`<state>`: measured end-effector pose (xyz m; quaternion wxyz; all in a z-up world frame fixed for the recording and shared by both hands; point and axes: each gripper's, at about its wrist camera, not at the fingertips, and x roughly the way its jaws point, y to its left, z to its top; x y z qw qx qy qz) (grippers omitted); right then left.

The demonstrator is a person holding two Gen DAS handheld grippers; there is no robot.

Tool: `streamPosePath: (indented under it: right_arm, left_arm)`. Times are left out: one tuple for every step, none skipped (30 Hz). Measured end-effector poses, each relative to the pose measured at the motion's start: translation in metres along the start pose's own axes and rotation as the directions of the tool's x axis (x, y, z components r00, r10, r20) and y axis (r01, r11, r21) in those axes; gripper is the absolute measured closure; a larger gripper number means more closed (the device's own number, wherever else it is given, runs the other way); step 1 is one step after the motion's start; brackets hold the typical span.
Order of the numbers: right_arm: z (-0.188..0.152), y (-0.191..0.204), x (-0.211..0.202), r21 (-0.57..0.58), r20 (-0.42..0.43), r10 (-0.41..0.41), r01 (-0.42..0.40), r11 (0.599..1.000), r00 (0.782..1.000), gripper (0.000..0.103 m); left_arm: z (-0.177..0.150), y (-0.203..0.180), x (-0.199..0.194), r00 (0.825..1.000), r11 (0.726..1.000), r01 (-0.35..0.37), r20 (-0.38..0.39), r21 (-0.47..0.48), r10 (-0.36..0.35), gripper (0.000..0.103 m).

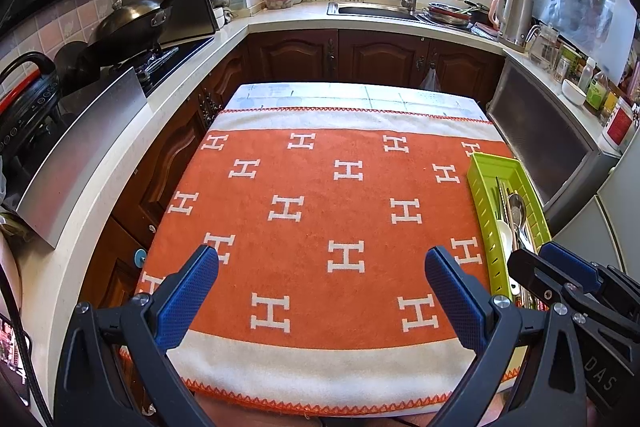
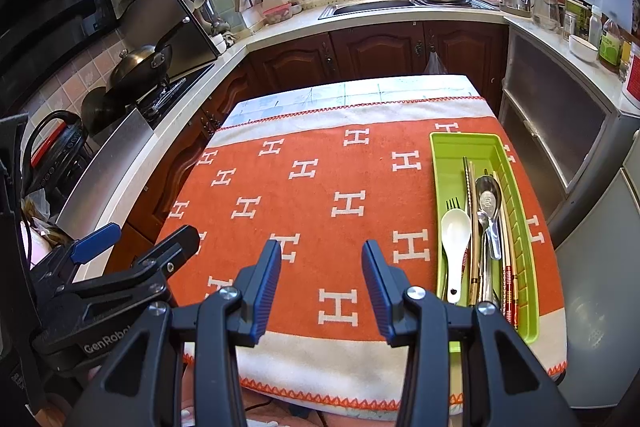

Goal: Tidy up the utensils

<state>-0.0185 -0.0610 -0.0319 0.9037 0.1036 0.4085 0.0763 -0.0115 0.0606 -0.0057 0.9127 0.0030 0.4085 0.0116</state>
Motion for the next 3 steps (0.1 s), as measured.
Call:
streamPosePath:
  right_arm:
    - [-0.0002, 0.0002, 0.0000, 0.000, 0.000, -0.001, 0.001, 1.000, 1.000, 0.061]
    - [-0.0004, 0.0004, 0.0000, -0.001, -0.001, -0.002, 0.002, 1.000, 1.000, 0.061]
    - [0.0000, 0.0000, 0.0000, 0.000, 0.000, -0.002, 0.002, 1.000, 1.000, 0.061]
  left_arm:
    - [-0.0008, 0.0004, 0.0006, 1.000, 1.000, 0.003, -0.002, -0.002, -0.003, 0.001]
    - [-0.0014, 0.0008, 0.0014, 1.000, 1.000, 0.007, -0.005, -0.004, -0.007, 0.001]
    - [-0.0016, 0.0014, 0.0026, 1.000, 1.000, 0.009, -0.008, -0.006, -0.009, 0.001]
